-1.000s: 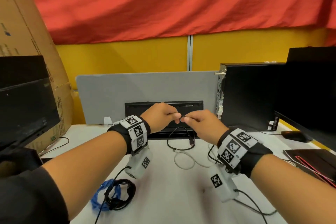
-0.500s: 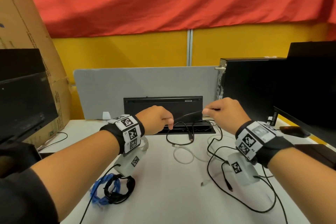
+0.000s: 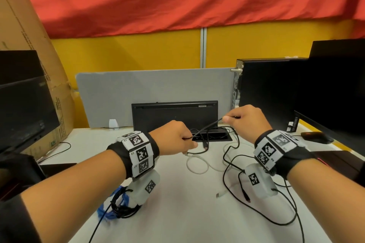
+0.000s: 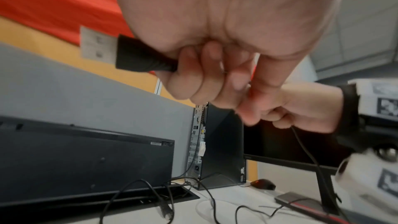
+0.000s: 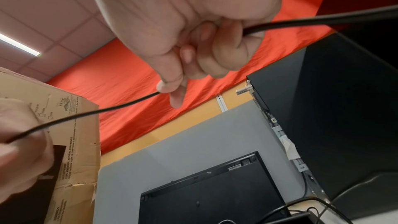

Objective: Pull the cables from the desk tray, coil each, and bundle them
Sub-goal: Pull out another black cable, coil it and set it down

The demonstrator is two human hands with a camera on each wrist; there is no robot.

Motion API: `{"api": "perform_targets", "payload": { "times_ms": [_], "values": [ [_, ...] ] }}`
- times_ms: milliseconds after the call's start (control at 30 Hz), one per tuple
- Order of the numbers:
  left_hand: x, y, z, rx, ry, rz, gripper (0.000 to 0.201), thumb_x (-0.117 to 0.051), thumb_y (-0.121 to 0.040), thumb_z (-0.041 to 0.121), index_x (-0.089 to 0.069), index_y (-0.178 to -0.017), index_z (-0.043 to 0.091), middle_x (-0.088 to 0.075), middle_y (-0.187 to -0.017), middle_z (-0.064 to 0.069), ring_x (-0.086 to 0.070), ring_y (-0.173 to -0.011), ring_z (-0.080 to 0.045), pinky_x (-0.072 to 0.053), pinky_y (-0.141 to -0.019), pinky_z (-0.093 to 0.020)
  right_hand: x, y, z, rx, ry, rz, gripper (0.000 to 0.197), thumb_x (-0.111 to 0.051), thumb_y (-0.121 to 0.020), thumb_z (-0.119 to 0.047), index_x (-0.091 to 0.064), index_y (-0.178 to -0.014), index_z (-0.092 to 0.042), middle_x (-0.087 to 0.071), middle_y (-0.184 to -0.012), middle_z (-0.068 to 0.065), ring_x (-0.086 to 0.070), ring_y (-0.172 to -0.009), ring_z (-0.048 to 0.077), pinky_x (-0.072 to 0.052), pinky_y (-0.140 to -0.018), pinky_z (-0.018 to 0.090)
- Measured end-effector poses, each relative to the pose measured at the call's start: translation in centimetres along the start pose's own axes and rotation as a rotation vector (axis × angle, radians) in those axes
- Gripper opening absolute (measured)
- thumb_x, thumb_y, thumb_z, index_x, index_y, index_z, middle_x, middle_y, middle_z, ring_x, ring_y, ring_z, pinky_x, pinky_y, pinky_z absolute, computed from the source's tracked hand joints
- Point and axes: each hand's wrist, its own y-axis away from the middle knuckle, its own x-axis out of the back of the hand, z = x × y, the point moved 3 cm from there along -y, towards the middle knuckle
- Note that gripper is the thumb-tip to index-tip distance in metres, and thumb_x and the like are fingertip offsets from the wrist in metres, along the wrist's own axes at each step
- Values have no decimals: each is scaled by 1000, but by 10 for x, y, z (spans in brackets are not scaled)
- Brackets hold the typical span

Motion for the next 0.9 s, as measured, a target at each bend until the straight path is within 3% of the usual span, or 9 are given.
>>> {"api": "perform_targets", "payload": {
  "times_ms": [67,133,233,333,500,633,733,800,900],
  "values": [
    [-1,0,1,5,55,50,30,-52,-98,31,-69,-85,10,-63,-69,-2,-52,-58,-7,-44,-56,-22,2,2,4,-18,-8,1,21,-62,-91,-32,-74,-77,-23,-70,-73,-5,-66,-73,14,-50,-66,25],
    [-2,1,-3,57,96,119,18,-49,-99,28,-60,-91,17,-62,-76,-2,-56,-67,-12,-46,-61,-23,4,4,5,-16,-12,-15,24,-62,-92,-33,-73,-76,-19,-70,-72,1,-66,-72,18,-52,-65,26],
    [-3,3,-10,97,100,223,13,-50,-99,25,-51,-87,20,-59,-74,3,-56,-66,-11,-44,-62,-20,7,9,1,21,-20,-22,17,-61,-93,-32,-70,-79,-28,-68,-76,-7,-64,-76,11,-46,-65,22],
    [0,6,-16,54,63,303,16,-50,-100,19,-50,-83,17,-57,-70,6,-53,-62,-8,-41,-62,-20,11,12,-4,48,-101,-13,11,-63,-91,-30,-69,-83,-33,-68,-85,-10,-63,-84,7,-51,-76,28],
    [-1,4,-16,40,-91,234,22,-45,-98,1,-64,-89,7,-60,-81,2,-53,-72,-13,-36,-63,-10,10,13,-11,77,-81,3,13,-62,-91,-35,-68,-79,-37,-66,-74,-12,-63,-73,7,-54,-73,32],
    [-4,0,-5,112,343,148,28,-44,-99,5,-65,-81,11,-53,-62,8,-47,-59,-7,-40,-59,-14,6,10,-4,8,-54,74,15,-60,-92,-37,-66,-79,-37,-67,-77,-8,-63,-74,10,-55,-73,33],
    [-6,3,5,184,861,13,26,-47,-99,13,-69,-87,11,-37,-53,5,-30,-51,-10,-25,-50,-21,-7,13,1,-29,7,-23,23,-54,-95,-39,-64,-75,-35,-66,-73,-7,-63,-71,12,-55,-73,33],
    [-3,6,12,135,1083,-31,27,-44,-101,14,-70,-100,6,-31,-56,4,-25,-52,-11,-21,-51,-24,-19,21,0,-35,56,-112,31,-48,-98,-39,-62,-70,-34,-62,-69,-8,-60,-68,14,-52,-68,31],
    [0,8,20,72,1279,11,34,-38,-102,8,-51,-132,1,-40,-57,2,-28,-52,-10,-25,-54,-24,-41,37,-4,-35,81,-267,33,-43,-101,-31,-70,-86,-21,-68,-93,0,-63,-85,18,-50,-80,31]
  ]
}}
